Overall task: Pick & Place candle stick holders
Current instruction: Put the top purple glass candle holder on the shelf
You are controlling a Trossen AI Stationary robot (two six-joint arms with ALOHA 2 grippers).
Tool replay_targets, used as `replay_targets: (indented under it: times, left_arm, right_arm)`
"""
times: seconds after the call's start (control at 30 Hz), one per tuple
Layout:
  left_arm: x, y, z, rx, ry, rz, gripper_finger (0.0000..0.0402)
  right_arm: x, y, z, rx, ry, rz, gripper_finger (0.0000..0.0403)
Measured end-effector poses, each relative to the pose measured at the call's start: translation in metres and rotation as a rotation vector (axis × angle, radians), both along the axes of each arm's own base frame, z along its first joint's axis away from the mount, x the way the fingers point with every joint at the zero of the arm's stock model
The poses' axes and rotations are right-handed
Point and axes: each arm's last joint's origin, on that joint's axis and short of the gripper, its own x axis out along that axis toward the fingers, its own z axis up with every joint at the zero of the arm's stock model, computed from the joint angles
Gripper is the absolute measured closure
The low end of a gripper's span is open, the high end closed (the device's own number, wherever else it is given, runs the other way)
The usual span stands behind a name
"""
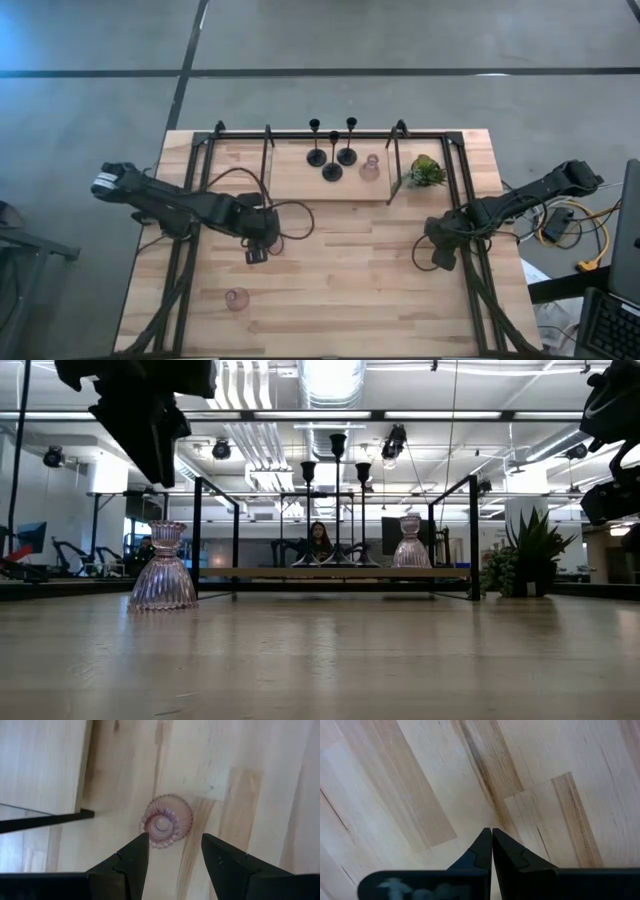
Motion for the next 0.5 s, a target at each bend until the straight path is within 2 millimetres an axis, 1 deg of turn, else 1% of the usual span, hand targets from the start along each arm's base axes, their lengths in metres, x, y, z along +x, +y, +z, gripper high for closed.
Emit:
replay_targets:
  times: [0.13, 0.5]
  left_arm:
    - [0.004, -0.001, -0.015, 0.006, 0.070, -0.001, 0.0216]
    - [0.019, -0.006, -0.036, 0.008, 0.128, -0.010, 0.0216]
  right_arm:
    - [0.000, 0.000, 0.000, 0.000, 0.000, 0.000, 0.0394]
    - [0.000, 0.000, 0.000, 0.000, 0.000, 0.000, 0.0394]
